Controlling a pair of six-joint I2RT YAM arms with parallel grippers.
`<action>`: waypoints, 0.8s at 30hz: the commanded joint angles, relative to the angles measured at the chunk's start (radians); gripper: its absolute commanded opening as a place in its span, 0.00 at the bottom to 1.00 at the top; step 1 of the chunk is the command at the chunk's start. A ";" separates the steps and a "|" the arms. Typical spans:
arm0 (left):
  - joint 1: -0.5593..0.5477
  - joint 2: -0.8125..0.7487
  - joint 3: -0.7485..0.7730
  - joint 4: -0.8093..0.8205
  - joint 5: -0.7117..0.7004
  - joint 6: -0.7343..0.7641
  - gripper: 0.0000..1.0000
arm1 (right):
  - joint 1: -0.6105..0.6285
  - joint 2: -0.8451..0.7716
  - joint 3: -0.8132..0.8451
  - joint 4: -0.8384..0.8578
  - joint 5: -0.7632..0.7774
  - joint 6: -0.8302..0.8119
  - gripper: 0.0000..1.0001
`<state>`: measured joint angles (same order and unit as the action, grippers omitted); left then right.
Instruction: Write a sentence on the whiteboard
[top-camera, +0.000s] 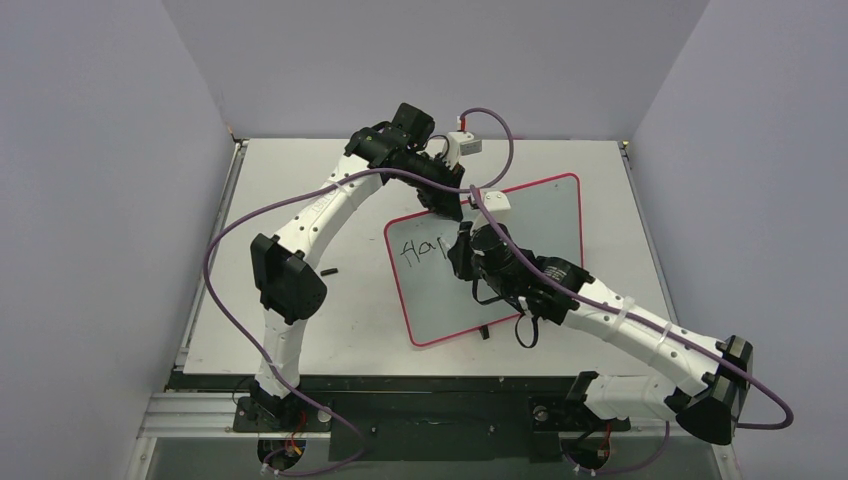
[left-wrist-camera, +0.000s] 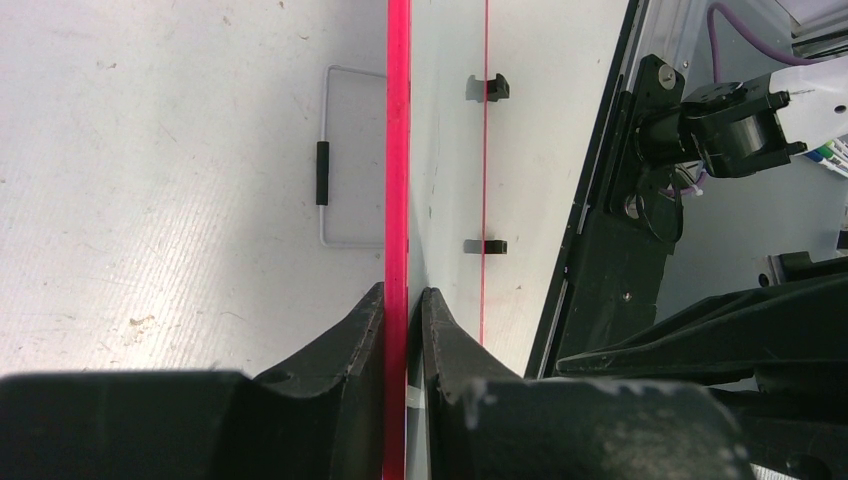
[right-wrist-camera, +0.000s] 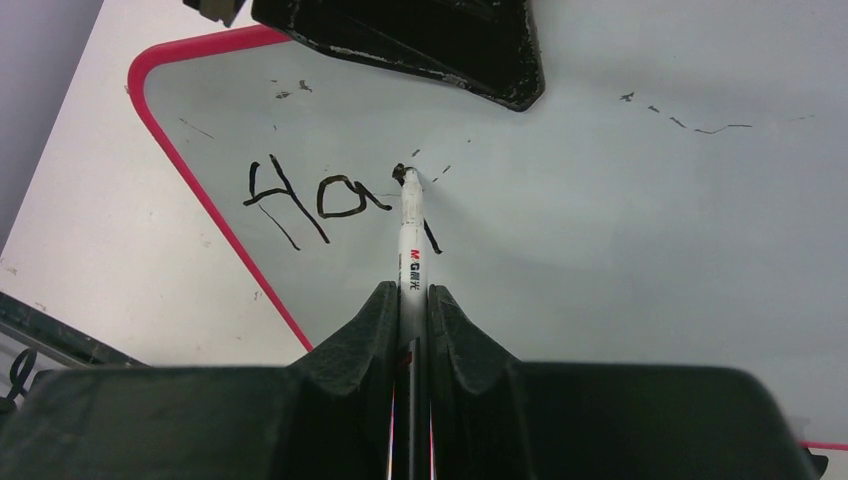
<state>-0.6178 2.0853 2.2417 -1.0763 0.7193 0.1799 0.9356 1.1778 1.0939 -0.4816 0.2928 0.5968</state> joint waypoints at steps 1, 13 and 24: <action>-0.023 -0.078 0.013 0.024 0.016 0.043 0.00 | -0.025 -0.025 -0.037 0.012 0.078 0.012 0.00; -0.025 -0.077 0.018 0.024 0.019 0.041 0.00 | -0.014 -0.048 -0.082 0.012 0.047 0.035 0.00; -0.026 -0.076 0.020 0.022 0.016 0.043 0.00 | 0.037 -0.026 -0.052 0.017 0.038 0.037 0.00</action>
<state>-0.6209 2.0830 2.2417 -1.0771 0.7189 0.1799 0.9627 1.1389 1.0302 -0.4793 0.3130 0.6228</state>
